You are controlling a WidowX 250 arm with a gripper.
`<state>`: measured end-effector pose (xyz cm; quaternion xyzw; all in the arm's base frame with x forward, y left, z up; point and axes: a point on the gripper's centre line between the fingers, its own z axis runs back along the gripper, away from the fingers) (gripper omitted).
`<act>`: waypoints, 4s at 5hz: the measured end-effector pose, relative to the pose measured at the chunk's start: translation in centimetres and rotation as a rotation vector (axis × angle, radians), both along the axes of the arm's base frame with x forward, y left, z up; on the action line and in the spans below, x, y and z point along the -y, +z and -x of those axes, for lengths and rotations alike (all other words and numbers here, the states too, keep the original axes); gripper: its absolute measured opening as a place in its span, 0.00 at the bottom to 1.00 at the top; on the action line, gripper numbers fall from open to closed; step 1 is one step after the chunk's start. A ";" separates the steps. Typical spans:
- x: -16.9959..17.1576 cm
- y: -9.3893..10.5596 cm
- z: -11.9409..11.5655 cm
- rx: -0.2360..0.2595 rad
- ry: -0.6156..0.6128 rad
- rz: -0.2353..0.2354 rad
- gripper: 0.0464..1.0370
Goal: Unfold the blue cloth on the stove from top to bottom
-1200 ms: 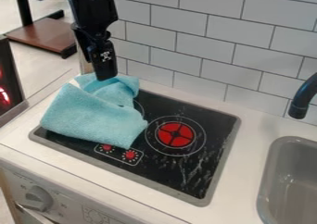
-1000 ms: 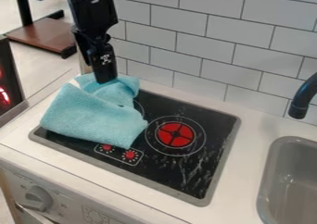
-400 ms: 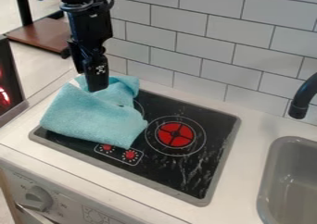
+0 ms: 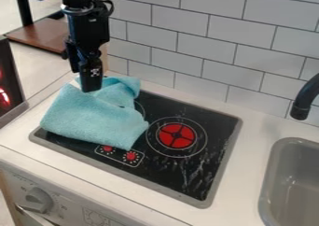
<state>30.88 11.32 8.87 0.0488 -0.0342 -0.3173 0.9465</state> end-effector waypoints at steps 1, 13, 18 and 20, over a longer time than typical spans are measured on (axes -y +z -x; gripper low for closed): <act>-1.1 -1.3 -0.3 -0.065 0.030 -0.035 0.96; 2.7 -2.0 11.1 -0.321 -0.692 -0.016 0.00; 0.1 -4.5 12.3 -0.470 -0.830 -0.056 0.45; 1.2 -2.6 11.9 -0.420 -0.813 0.009 0.97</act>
